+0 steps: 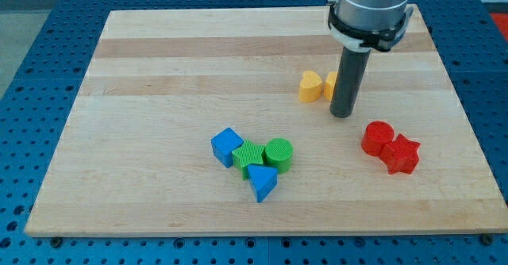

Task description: Point at the blue triangle

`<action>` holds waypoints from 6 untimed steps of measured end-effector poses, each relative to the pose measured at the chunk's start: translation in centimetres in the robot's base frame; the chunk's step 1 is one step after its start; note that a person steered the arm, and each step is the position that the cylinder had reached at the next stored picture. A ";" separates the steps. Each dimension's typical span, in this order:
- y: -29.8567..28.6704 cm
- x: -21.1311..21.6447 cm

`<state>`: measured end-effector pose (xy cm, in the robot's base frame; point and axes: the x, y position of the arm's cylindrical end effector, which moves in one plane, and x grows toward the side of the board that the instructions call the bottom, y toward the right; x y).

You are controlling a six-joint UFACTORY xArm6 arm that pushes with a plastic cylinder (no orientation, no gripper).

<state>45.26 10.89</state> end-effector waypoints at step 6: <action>-4.9 10.5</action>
